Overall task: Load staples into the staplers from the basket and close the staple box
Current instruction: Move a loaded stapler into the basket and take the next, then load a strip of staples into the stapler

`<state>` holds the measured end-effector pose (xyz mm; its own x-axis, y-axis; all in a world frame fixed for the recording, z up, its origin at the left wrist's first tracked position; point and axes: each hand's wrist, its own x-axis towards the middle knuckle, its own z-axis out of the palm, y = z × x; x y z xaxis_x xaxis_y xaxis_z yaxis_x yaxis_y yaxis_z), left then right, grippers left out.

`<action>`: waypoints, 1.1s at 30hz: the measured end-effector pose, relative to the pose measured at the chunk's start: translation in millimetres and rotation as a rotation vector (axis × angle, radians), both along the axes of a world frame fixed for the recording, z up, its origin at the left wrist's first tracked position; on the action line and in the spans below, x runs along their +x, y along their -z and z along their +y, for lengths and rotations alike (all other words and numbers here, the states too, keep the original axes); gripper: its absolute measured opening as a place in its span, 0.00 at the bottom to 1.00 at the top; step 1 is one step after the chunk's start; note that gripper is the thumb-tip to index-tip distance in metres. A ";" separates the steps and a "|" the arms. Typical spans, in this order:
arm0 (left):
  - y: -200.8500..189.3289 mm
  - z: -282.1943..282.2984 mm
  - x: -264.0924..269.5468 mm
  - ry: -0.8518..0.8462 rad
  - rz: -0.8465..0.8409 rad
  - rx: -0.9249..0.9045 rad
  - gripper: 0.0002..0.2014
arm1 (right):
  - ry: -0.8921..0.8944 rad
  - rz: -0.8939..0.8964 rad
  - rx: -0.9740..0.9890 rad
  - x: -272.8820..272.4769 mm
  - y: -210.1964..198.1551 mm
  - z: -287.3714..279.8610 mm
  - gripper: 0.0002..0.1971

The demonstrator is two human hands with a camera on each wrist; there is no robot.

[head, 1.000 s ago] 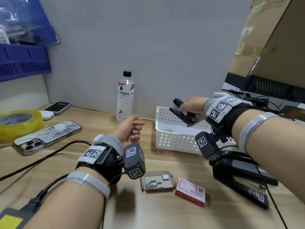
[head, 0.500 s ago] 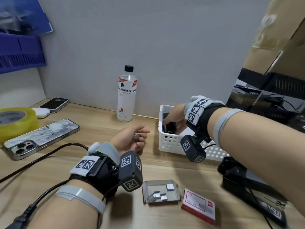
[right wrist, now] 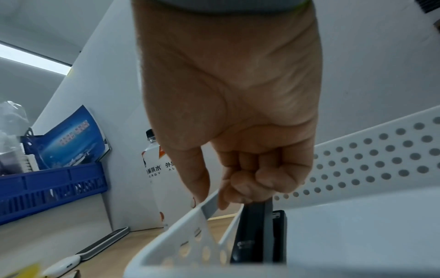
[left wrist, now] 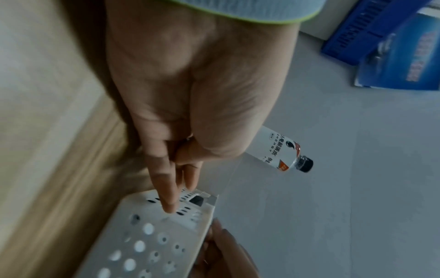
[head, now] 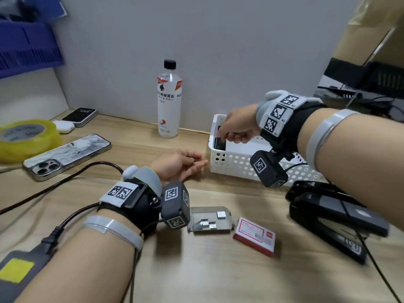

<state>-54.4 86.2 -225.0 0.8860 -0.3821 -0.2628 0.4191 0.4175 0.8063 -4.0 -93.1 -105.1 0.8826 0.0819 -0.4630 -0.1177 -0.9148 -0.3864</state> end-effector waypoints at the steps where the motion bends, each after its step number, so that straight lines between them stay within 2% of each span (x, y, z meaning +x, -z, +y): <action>1: -0.2 -0.1 -1.7 0.020 -0.009 0.004 0.17 | -0.030 -0.061 0.019 -9.9 -0.4 -2.8 0.09; 3: -0.5 -5.5 -13.5 0.045 -0.033 0.023 0.17 | -0.060 -0.172 0.051 -44.7 -1.6 -13.8 0.11; 5: -0.1 -13.9 -24.8 0.075 -0.043 0.041 0.18 | -0.099 -0.127 0.023 -75.5 -3.1 -27.7 0.11; 6: 0.3 -21.0 -37.0 0.099 -0.044 0.052 0.18 | -0.114 -0.074 -0.035 -97.8 -2.8 -39.7 0.10; 8: 0.8 -34.9 -61.1 0.162 -0.075 0.078 0.19 | -0.167 -0.032 -0.286 -135.6 -0.9 -64.1 0.09; 11: -2.1 -57.1 -90.8 0.198 -0.141 0.117 0.20 | -0.230 -0.147 -0.657 -176.0 -0.6 -93.3 0.15; 14: -0.9 -75.2 -104.2 0.242 -0.170 0.149 0.20 | -0.187 -0.195 -0.750 -189.9 4.3 -108.0 0.25; 17: -0.1 -79.7 -101.2 0.332 -0.169 0.182 0.20 | -0.180 -0.241 -0.758 -189.2 9.8 -113.5 0.25; 19: -3.2 -74.5 -89.7 0.330 -0.153 0.218 0.20 | -0.211 -0.282 -0.687 -180.1 10.9 -115.1 0.24; 23: -13.3 -50.0 -67.8 0.234 -0.111 0.263 0.20 | -0.224 -0.398 -0.295 -161.5 15.2 -101.0 0.21; 26: -12.3 -39.3 -60.6 0.179 -0.117 0.280 0.15 | -0.231 -0.503 -0.016 -150.1 32.8 -74.9 0.20; 29: -7.1 -34.8 -61.8 0.157 -0.239 0.394 0.07 | -0.149 -0.522 0.283 -147.4 45.6 -71.6 0.19; 33: -12.9 -35.6 -71.9 0.174 -0.504 0.656 0.21 | 0.029 -0.438 0.382 -159.4 68.5 -112.0 0.20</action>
